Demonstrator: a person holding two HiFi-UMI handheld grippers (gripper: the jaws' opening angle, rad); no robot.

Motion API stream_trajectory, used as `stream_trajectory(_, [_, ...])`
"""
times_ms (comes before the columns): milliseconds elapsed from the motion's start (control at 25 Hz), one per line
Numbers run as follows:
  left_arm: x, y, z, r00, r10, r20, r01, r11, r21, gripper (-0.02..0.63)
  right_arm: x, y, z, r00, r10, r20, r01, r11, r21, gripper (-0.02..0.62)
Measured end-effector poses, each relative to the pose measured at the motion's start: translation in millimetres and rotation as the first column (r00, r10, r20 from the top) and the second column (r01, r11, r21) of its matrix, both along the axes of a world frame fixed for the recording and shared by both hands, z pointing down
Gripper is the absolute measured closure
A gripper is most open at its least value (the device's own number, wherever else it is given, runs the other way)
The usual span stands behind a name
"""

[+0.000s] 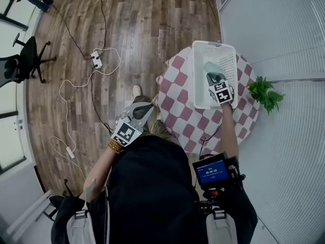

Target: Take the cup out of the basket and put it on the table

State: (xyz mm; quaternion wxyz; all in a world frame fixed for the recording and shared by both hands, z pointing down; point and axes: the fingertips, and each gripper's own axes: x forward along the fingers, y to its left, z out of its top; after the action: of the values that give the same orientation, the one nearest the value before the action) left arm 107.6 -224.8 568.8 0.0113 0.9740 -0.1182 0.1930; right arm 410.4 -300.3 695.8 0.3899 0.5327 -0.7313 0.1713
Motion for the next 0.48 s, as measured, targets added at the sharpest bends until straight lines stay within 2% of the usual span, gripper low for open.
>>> stream_trajectory(200, [15,17,4,0.998,0.058,0.000,-0.058,0.998,0.000,0.601,-5,5,-48,0.997,0.040,0.061,-0.048,0.991,0.128,0.572])
stream_trajectory(480, [36,26,-5,0.992,0.126,-0.018,-0.126,0.992,0.021,0.601,-15,19,-101,0.993,0.055,0.108,-0.079,0.968,0.239,0.572])
